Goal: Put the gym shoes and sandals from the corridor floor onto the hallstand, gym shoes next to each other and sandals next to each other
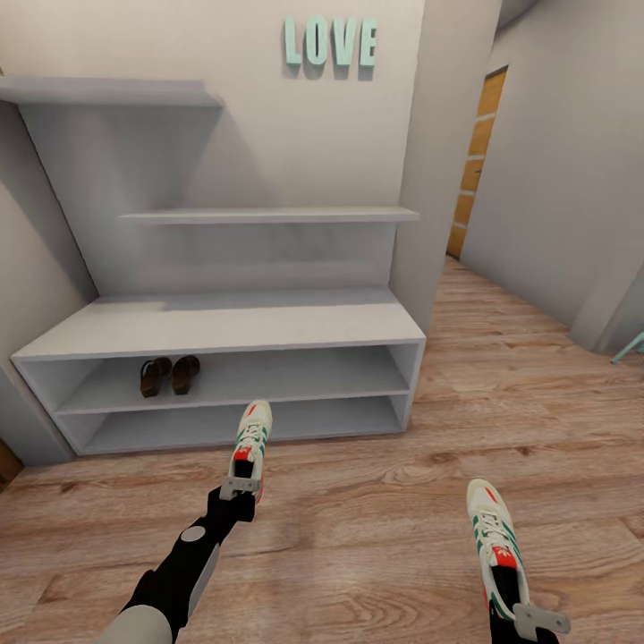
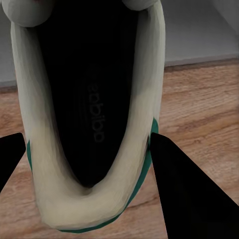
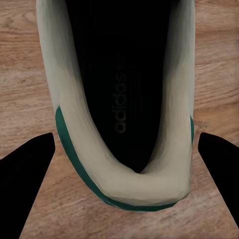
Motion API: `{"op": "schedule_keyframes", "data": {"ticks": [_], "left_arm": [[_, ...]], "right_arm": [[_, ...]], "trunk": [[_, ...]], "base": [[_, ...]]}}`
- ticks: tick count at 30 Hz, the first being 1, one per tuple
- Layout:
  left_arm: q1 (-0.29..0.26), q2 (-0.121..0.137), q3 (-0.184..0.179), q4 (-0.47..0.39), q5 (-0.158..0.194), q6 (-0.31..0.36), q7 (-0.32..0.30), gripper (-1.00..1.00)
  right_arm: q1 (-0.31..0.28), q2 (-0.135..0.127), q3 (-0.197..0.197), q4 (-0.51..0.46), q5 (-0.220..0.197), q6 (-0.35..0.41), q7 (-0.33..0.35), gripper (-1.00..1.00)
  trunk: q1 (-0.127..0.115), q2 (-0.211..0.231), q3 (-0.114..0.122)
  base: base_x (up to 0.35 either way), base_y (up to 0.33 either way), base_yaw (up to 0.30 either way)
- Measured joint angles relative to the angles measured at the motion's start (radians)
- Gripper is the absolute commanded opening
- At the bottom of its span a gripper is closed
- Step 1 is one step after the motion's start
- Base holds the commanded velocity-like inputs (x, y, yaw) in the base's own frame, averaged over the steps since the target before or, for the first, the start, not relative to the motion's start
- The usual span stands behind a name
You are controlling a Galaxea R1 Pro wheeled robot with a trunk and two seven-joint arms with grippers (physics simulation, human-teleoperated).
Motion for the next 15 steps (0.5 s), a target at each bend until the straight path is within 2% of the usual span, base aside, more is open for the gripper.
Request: {"op": "schedule_keyframes", "data": {"ticks": [15], "left_arm": [[0.000, 0.000, -0.001, -0.002, 0.000, 0.000, 0.001, -1.00]], "right_arm": [[0.000, 0.000, 0.002, 0.000, 0.001, 0.000, 0.000, -1.00]], "trunk": [[0.000, 0.000, 0.005]], "base": [[0.027, 0.000, 0.000]]}}
